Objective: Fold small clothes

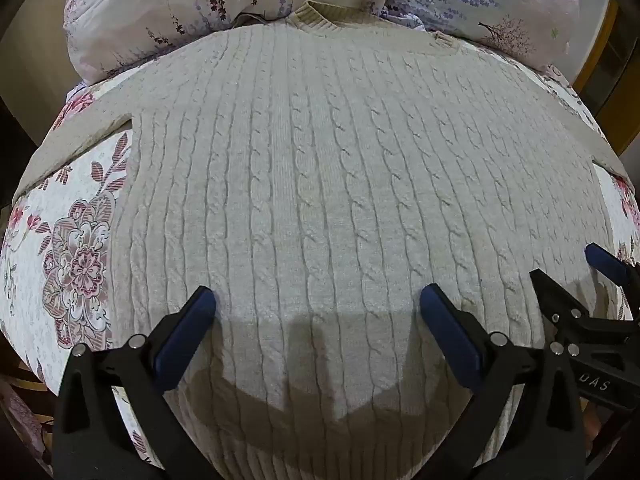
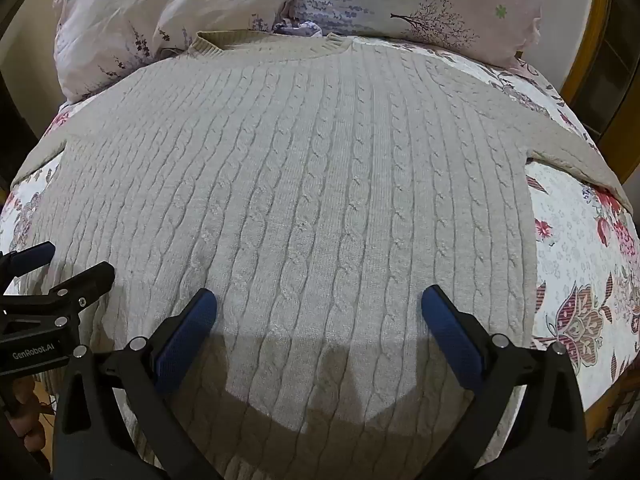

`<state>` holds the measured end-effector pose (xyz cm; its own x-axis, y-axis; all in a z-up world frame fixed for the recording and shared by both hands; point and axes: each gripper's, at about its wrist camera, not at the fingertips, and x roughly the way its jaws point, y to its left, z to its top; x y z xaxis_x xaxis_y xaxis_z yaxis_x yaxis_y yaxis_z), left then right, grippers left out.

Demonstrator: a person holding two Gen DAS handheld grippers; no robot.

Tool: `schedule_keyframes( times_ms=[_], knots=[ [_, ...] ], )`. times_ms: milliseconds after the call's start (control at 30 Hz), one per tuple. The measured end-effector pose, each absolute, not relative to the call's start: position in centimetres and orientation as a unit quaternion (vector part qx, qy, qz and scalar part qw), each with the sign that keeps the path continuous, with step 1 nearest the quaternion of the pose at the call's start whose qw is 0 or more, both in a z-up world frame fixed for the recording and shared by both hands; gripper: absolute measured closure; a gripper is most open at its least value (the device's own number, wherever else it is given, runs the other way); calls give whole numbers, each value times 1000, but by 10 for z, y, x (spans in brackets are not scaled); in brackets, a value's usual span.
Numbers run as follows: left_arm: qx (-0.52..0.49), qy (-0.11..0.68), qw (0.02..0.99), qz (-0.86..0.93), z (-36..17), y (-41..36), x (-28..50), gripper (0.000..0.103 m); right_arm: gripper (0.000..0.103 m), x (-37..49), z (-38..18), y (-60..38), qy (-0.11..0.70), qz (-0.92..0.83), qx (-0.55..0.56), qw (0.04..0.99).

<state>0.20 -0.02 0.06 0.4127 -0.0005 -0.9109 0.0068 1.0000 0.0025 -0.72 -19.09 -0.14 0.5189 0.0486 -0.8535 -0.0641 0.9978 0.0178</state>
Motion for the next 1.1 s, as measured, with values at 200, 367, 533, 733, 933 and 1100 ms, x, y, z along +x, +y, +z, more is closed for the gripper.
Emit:
schedule_keyframes(
  times_ms=[200, 367, 533, 733, 933, 1100],
  knots=[
    [4, 531, 847, -1, 3, -1, 1, 2, 1, -7, -1, -191, 489, 31, -9, 872],
    [4, 530, 848, 0, 3, -1, 0, 2, 1, -8, -1, -191, 488, 32, -9, 872],
    [4, 529, 848, 0, 3, -1, -1, 2, 1, -8, 0, -191, 487, 32, -9, 873],
    [3, 529, 849, 0, 3, -1, 0, 2, 1, -8, 0, -191, 487, 32, -9, 873],
    [4, 529, 849, 0, 3, -1, -1, 2, 1, -8, -1, -191, 486, 32, -9, 873],
    [4, 528, 849, 0, 3, -1, -1, 2, 1, -8, -1, -191, 486, 32, -9, 873]
  ],
)
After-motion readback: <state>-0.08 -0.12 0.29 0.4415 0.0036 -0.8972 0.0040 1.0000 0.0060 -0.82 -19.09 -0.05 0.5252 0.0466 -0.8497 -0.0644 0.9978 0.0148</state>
